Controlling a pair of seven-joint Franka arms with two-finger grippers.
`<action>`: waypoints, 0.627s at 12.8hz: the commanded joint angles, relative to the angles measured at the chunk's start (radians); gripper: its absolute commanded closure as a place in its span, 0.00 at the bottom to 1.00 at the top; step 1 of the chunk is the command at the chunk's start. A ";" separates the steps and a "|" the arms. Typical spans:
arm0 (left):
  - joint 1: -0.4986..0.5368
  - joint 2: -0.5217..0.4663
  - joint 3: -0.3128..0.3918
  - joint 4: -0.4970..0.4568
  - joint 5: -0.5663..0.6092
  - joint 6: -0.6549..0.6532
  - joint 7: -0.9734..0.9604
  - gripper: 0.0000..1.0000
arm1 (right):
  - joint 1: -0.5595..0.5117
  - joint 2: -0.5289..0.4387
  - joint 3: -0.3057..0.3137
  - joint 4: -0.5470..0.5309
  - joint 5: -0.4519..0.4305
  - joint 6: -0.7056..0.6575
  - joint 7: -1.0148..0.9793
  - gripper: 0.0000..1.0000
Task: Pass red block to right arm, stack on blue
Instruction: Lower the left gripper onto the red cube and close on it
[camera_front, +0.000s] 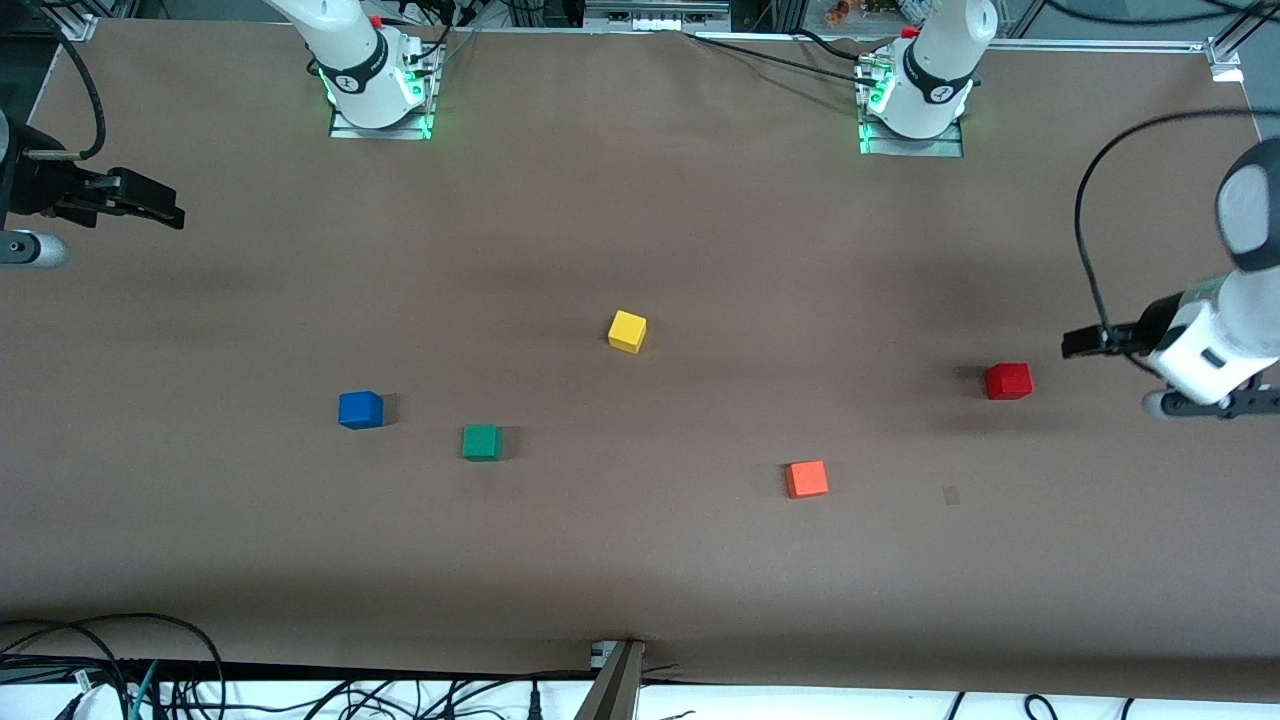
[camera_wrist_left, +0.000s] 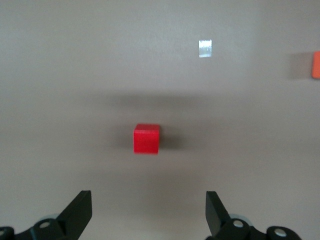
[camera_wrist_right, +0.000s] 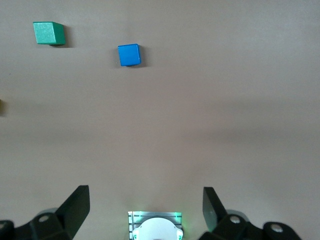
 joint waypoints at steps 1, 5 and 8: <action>0.033 0.056 -0.006 -0.075 0.002 0.137 0.028 0.00 | -0.005 -0.003 0.002 0.003 0.006 -0.002 -0.008 0.00; 0.035 0.058 -0.005 -0.315 0.006 0.461 0.076 0.00 | -0.010 -0.002 0.002 0.003 0.006 -0.002 -0.008 0.00; 0.048 0.057 -0.006 -0.452 0.006 0.582 0.087 0.00 | -0.010 0.003 0.002 0.003 0.006 -0.002 -0.008 0.00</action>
